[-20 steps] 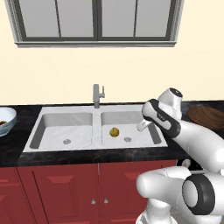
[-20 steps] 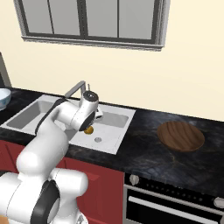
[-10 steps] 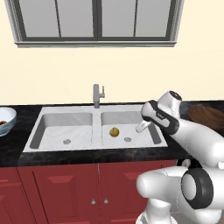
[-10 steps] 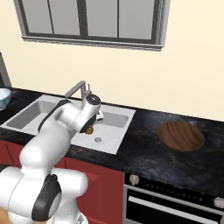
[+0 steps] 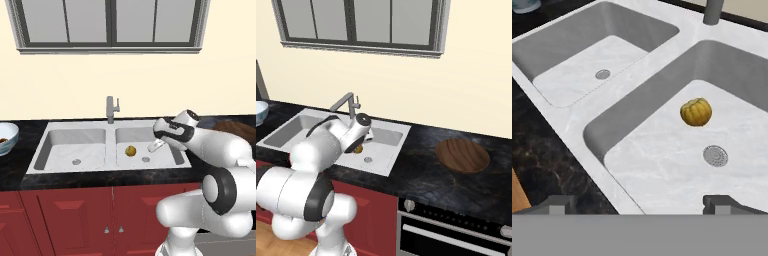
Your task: Pick the mangos from the cabinet and place them in one bowl. Pick the squash from the sink and place it in the other bowl.
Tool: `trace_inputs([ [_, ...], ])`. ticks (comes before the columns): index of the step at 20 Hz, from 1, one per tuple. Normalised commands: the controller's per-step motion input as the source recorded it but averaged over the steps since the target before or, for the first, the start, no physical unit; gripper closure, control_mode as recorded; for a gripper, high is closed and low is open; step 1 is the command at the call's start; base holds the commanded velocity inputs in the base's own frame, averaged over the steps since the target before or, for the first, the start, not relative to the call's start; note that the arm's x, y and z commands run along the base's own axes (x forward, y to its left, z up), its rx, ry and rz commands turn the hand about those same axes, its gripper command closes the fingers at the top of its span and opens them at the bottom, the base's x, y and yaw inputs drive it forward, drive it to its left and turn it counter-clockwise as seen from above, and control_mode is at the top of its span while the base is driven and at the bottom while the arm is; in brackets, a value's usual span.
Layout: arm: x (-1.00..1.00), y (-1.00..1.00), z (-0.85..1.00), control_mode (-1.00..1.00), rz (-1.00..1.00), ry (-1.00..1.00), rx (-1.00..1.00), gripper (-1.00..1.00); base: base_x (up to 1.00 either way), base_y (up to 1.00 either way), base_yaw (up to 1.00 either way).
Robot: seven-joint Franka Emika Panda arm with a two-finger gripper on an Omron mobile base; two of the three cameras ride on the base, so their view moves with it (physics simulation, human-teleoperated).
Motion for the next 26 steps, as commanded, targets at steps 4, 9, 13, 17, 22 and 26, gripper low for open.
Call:
trace_inputs([
  [4,0.60,0.24,-0.14,-1.00,-0.03,0.00,0.00,-1.00,0.00,0.00,0.00],
  [9,0.43,0.13,-0.16,-1.00,-0.02,0.00,-0.02,-1.00,0.00,0.00,0.00],
  [13,0.13,0.03,-0.07,-1.00,0.00,0.00,-0.01,-1.00,0.00,0.00,0.00],
  [17,0.00,0.00,-0.03,-1.00,0.00,0.00,0.00,-1.00,0.00,0.00,0.00],
  [22,0.04,0.00,-0.18,-1.00,0.00,0.00,-0.01,-1.00,0.00,0.00,0.00],
  [26,0.07,0.00,-0.15,-1.00,-0.01,-0.02,-0.01,-1.00,0.00,0.00,0.00],
])
